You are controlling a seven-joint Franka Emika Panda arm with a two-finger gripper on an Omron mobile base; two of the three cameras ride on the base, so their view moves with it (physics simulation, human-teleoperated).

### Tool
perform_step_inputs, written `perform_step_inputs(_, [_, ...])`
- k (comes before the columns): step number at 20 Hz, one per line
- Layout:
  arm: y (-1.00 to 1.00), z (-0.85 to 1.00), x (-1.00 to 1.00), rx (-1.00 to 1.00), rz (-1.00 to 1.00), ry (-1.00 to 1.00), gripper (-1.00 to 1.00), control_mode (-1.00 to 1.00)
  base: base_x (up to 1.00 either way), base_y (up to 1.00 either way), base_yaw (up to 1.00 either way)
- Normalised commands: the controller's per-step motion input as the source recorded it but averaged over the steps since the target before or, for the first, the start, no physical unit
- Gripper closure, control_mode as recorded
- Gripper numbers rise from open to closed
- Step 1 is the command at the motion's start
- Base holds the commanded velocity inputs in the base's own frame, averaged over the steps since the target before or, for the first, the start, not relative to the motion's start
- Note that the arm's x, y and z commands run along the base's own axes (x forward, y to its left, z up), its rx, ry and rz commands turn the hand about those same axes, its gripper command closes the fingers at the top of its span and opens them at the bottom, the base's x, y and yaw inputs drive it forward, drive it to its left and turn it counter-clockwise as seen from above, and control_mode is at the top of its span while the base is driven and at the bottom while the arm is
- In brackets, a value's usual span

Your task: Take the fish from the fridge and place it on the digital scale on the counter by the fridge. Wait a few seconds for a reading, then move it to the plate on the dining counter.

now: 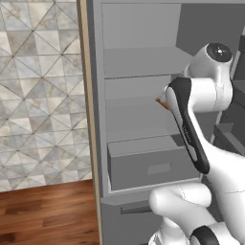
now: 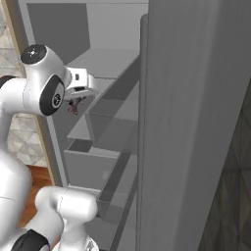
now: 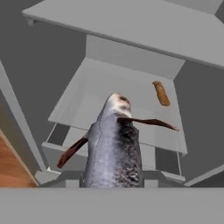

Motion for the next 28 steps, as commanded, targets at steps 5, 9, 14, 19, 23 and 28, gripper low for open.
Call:
perform_step_inputs(5, [0.00,-0.03,-0.91,0.12,0.00,-0.10,1.00,-1.00,0.00,0.00,0.00])
perform_step_inputs(9, [0.00,0.08,-0.49,0.00,0.00,0.00,1.00,-1.00,0.00,0.00,0.00])
perform_step_inputs(14, [0.00,0.12,-0.15,-0.01,0.00,0.08,1.00,-1.00,0.00,0.00,0.00])
perform_step_inputs(19, [-0.02,0.00,-0.16,0.00,0.00,0.04,1.00,-1.00,0.00,0.00,0.00])
perform_step_inputs(23, [-0.02,0.00,-0.30,0.00,0.00,0.15,1.00,-1.00,0.00,0.00,0.00])
perform_step_inputs(28, [0.00,-0.01,-0.26,0.00,0.00,0.11,1.00,-1.00,0.00,0.00,0.00])
